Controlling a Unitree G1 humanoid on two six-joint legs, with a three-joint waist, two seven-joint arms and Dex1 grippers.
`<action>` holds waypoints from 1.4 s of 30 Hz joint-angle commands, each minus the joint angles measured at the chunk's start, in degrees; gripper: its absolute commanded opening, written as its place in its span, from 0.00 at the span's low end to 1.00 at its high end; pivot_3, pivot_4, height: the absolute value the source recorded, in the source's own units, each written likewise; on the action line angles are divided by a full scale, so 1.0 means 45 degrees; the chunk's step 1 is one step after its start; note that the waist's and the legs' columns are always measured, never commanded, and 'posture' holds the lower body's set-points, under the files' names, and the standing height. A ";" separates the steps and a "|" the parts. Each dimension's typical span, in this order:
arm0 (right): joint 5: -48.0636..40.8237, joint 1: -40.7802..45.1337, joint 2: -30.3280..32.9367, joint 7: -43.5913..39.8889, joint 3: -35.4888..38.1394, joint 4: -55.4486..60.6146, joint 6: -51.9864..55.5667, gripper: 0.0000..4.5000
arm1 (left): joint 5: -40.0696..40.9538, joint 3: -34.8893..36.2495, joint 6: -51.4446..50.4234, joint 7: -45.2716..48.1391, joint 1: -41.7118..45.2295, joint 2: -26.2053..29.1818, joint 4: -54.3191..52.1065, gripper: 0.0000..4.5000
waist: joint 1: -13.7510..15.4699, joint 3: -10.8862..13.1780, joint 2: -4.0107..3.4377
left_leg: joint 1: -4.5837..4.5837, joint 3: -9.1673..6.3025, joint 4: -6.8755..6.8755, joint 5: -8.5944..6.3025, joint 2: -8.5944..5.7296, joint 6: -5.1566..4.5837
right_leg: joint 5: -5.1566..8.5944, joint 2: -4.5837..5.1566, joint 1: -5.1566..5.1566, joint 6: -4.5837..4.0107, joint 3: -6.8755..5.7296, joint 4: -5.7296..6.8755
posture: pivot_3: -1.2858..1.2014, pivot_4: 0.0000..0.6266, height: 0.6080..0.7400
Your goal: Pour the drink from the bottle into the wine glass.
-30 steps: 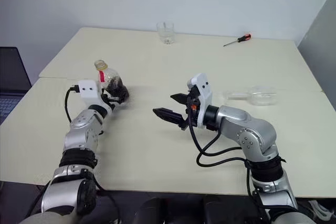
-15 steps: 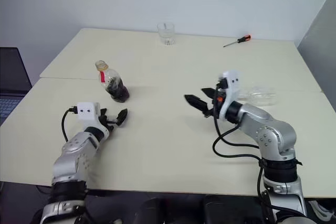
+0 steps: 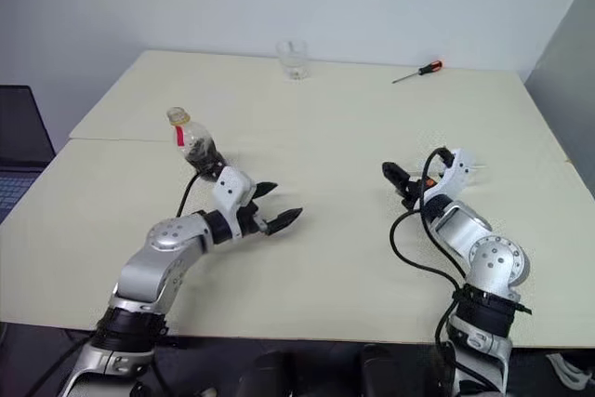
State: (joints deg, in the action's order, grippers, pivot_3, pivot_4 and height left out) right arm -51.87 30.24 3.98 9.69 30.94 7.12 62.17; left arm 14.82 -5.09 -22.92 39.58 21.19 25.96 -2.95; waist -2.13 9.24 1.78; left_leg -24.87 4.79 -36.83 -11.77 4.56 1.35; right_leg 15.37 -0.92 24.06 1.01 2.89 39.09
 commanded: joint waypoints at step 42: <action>0.0370 0.4996 0.0523 0.2338 0.1093 -0.7411 -0.5296 0.03 | -0.0214 0.0333 0.0316 -0.0621 0.0300 -0.0216 -0.0876 1.00 | -0.0072 0.0020 -0.0040 | -0.0008 0.0002 0.0032 0.0001 -0.0002 -0.0001 | 0.0000 0.0007 0.0007 -0.0001 -0.0007 -0.0014 | 0.52 0.24 1.00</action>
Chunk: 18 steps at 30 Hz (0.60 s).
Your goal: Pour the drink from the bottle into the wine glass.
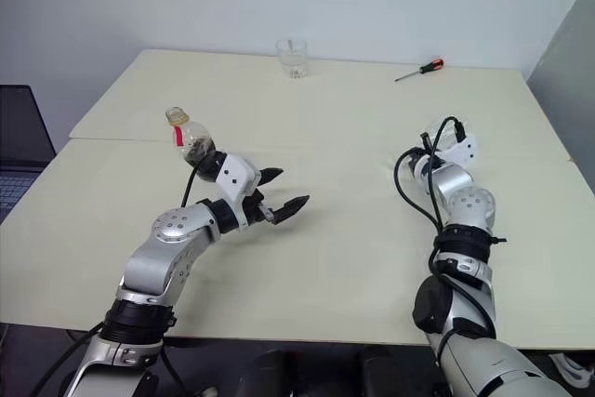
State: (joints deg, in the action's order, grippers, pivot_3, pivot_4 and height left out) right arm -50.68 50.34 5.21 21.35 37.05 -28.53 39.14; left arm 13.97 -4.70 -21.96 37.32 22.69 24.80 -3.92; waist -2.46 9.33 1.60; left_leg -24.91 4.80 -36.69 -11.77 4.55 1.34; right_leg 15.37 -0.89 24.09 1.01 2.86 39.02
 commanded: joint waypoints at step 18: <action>0.9183 -0.0275 -0.1208 -0.7213 -0.9487 -0.2362 -0.9564 0.03 | 0.0247 0.0590 -0.0526 0.0143 -0.0982 0.0688 -0.1095 1.00 | -0.0094 0.0023 -0.0026 | 0.0023 0.0004 0.0059 0.0005 0.0003 0.0007 | 0.0001 0.0007 0.0031 -0.0005 0.0037 0.0008 | 0.52 0.24 1.00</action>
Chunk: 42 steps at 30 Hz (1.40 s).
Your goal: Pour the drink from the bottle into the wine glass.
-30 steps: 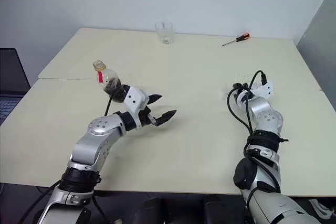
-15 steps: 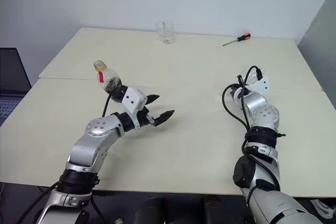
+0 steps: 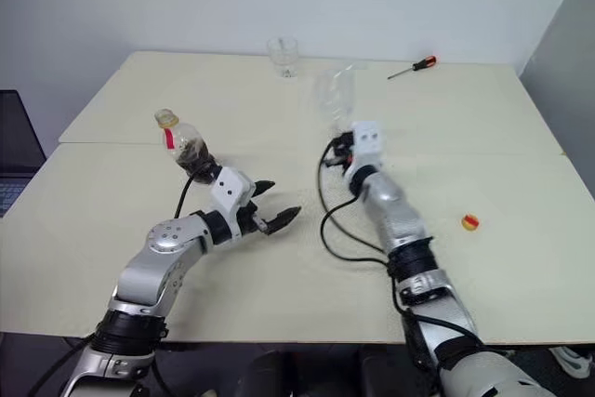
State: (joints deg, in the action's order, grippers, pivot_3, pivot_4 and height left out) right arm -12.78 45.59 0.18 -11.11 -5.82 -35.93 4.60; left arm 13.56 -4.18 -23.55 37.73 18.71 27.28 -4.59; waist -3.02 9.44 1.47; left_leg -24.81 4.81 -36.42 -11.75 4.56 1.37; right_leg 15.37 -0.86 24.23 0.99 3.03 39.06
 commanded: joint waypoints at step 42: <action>0.1314 -0.2748 0.1962 -0.4409 -0.0432 0.6136 0.3915 0.72 | 0.0397 0.2559 0.0698 -0.1978 -0.0804 -0.0622 0.0329 1.00 | 0.0262 -0.0028 0.0025 | 0.0000 -0.0009 -0.0073 -0.0002 0.0009 0.0002 | 0.0006 0.0010 -0.0046 -0.0010 -0.0066 0.0012 | 0.52 0.24 1.00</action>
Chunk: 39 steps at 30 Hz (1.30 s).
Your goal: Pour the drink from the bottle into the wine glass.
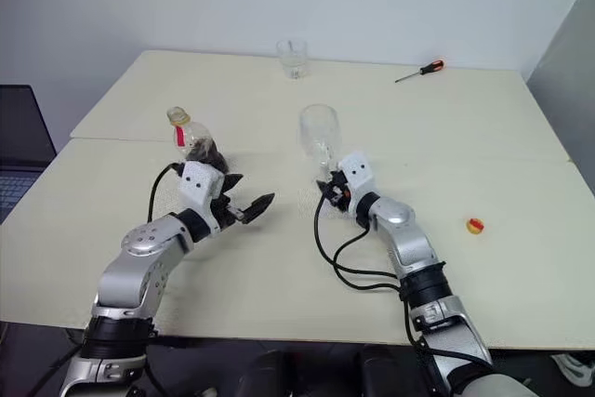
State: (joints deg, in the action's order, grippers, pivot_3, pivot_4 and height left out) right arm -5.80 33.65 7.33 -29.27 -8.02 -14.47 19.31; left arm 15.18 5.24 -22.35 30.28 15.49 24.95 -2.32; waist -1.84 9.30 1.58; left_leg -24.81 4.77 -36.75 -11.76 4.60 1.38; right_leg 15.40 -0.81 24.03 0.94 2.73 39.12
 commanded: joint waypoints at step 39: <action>-0.7251 0.4365 0.5586 -0.3548 0.1159 0.8315 0.8709 1.00 | -0.0665 0.1934 0.2475 -0.1690 0.1514 0.0445 0.2840 1.00 | 0.0044 0.0016 0.0025 | -0.0020 -0.0005 0.0000 -0.0002 0.0004 -0.0006 | 0.0001 -0.0016 0.0011 -0.0036 -0.0034 -0.0010 | 0.52 0.24 1.00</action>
State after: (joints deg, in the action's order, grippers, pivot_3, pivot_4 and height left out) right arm -37.47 51.45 32.48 -45.52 -3.56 20.69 59.16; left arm 12.76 13.93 -12.83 23.14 20.93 26.45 10.67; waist -1.64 9.38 1.69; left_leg -24.90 4.76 -36.77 -11.77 4.62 1.36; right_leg 15.40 -0.88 24.07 0.79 2.59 39.07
